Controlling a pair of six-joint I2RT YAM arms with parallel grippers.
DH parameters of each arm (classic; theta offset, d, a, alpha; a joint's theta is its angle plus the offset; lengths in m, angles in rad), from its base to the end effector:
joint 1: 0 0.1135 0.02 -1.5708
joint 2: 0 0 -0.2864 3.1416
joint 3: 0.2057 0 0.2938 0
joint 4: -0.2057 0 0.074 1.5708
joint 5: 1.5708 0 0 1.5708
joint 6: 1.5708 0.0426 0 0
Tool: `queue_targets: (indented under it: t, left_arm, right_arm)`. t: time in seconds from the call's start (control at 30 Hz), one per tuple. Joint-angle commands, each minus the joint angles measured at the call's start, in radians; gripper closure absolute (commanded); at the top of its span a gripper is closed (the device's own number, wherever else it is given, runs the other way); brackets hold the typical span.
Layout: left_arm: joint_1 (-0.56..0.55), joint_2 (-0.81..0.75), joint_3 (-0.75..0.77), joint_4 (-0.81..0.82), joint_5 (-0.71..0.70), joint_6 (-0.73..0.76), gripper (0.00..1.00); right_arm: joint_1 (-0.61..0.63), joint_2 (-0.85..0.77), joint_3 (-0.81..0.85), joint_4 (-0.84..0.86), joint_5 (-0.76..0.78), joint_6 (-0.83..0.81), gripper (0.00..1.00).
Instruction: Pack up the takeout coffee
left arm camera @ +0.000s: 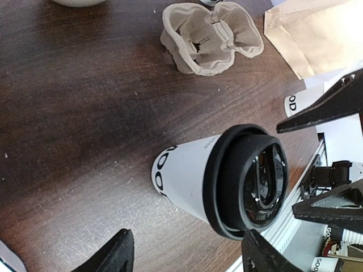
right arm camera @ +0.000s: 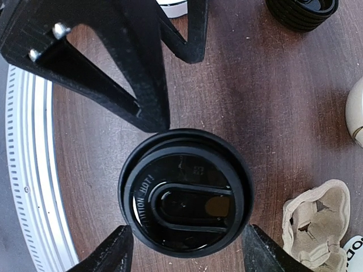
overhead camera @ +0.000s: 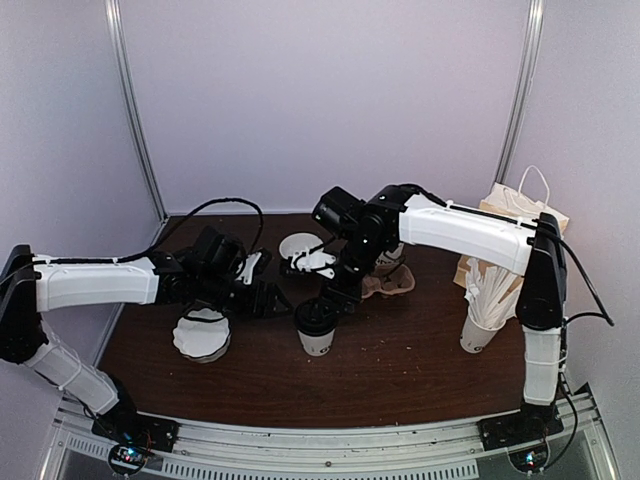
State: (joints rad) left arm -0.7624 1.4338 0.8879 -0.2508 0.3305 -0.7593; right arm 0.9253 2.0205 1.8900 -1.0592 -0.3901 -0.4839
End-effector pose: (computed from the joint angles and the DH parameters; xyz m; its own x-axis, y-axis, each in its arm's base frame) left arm 0.2347 -0.2433 0.2175 -0.9377 -0.0048 -0.3473 0.2369 0.7225 -0.6496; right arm 0.2756 0.3929 0.2882 -0.1110 -0.8627 -0.4935 -0.9891 0.0476 0.1394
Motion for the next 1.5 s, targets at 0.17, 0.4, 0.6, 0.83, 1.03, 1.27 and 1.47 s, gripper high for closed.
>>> queue_targets:
  t: [0.17, 0.4, 0.6, 0.83, 1.03, 1.27, 1.47]
  left_arm:
    - [0.012, 0.059, -0.002, 0.112, 0.035, -0.019, 0.34]
    - [0.017, 0.079, -0.013, 0.128, 0.033, -0.024, 0.34]
    - [0.020, 0.094, -0.033, 0.137, 0.034, -0.030, 0.35]
    - [0.020, 0.076, -0.042, 0.140, 0.032, -0.028, 0.35]
    - [0.020, 0.093, -0.038, 0.134, 0.044, -0.025, 0.35]
    - [0.020, 0.100, -0.064, 0.108, 0.035, -0.001, 0.36]
    - [0.020, 0.120, -0.192, 0.147, -0.035, 0.038, 0.40]
  right_arm:
    - [0.012, 0.023, 0.017, -0.013, 0.028, 0.009, 0.31]
    - [0.021, 0.036, 0.042, -0.022, 0.062, 0.008, 0.31]
    - [0.029, 0.025, 0.068, -0.037, 0.072, 0.009, 0.32]
    - [0.032, 0.036, 0.063, -0.046, 0.091, -0.013, 0.29]
    - [0.035, 0.061, 0.061, -0.053, 0.060, -0.007, 0.26]
    - [0.035, 0.083, 0.035, -0.052, 0.063, -0.006, 0.31]
    - [0.035, 0.074, -0.044, -0.028, 0.062, -0.007, 0.43]
